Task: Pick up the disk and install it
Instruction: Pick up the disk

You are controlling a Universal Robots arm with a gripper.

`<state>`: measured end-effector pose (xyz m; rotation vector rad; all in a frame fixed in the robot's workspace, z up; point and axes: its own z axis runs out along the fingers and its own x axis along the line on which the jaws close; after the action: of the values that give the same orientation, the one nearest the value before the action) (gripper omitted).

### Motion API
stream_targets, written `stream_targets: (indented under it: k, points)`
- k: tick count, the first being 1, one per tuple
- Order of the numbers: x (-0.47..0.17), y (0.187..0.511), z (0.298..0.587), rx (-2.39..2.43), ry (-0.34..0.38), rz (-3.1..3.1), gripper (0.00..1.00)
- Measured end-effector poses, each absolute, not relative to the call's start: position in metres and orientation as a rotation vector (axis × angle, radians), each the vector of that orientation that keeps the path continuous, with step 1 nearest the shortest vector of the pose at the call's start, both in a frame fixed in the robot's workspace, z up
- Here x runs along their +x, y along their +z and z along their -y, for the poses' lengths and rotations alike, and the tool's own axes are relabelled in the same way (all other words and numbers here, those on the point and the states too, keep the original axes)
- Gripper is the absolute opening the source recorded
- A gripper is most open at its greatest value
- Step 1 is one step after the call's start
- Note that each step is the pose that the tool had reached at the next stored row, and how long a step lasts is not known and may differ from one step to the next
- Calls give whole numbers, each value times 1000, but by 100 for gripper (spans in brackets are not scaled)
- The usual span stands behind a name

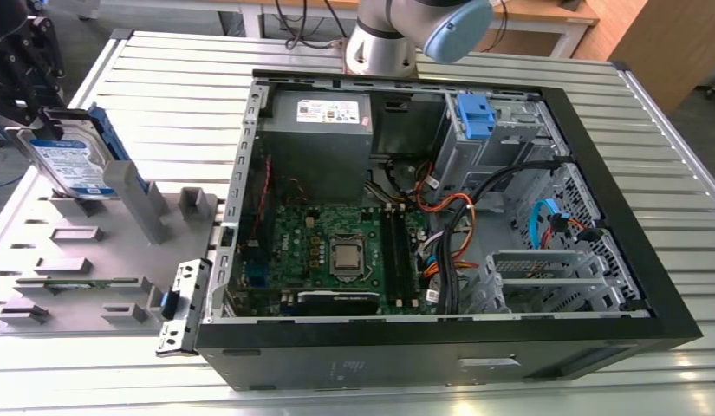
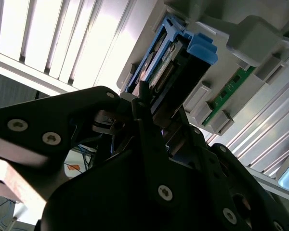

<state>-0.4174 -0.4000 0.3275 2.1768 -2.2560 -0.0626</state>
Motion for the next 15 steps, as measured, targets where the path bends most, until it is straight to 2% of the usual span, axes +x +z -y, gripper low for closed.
stream_targets:
  k: [15]
  points:
    - [-417,341,400,2177,-63,2256,35]
